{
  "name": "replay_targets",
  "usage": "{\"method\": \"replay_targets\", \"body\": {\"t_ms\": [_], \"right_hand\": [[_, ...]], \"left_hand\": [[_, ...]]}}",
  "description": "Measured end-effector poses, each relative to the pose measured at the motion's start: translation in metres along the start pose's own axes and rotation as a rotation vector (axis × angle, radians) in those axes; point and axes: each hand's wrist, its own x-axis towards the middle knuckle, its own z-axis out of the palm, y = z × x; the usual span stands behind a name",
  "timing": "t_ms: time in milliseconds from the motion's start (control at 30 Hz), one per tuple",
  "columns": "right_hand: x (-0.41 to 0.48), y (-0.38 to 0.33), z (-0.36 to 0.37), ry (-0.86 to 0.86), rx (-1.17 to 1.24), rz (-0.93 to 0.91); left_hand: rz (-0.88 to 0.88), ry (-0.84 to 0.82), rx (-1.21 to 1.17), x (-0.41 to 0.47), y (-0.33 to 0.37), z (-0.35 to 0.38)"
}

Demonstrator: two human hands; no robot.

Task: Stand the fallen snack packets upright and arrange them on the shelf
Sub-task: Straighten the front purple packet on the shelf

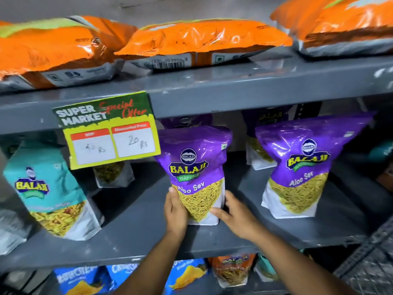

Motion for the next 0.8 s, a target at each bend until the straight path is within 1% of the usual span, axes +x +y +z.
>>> {"method": "replay_targets", "body": {"t_ms": [233, 533, 633, 700, 767, 800], "right_hand": [[-0.008, 0.007, -0.007, 0.008, 0.014, 0.011], [-0.006, 0.021, -0.002, 0.008, 0.030, -0.017], [-0.006, 0.030, 0.000, 0.046, 0.081, -0.018], [-0.005, 0.036, 0.002, 0.084, 0.169, -0.033], [-0.006, 0.037, 0.002, 0.163, 0.255, -0.035], [-0.009, 0.034, 0.001, 0.216, 0.258, -0.033]], "left_hand": [[-0.016, 0.018, -0.024, -0.003, -0.009, 0.013], [-0.008, -0.033, -0.011, -0.004, -0.008, 0.011], [-0.031, -0.086, 0.039, -0.007, -0.002, 0.008], [-0.054, -0.109, 0.080, -0.012, 0.002, -0.005], [-0.088, -0.062, 0.108, -0.019, 0.001, -0.030], [-0.073, -0.035, 0.124, -0.024, -0.001, -0.049]]}}
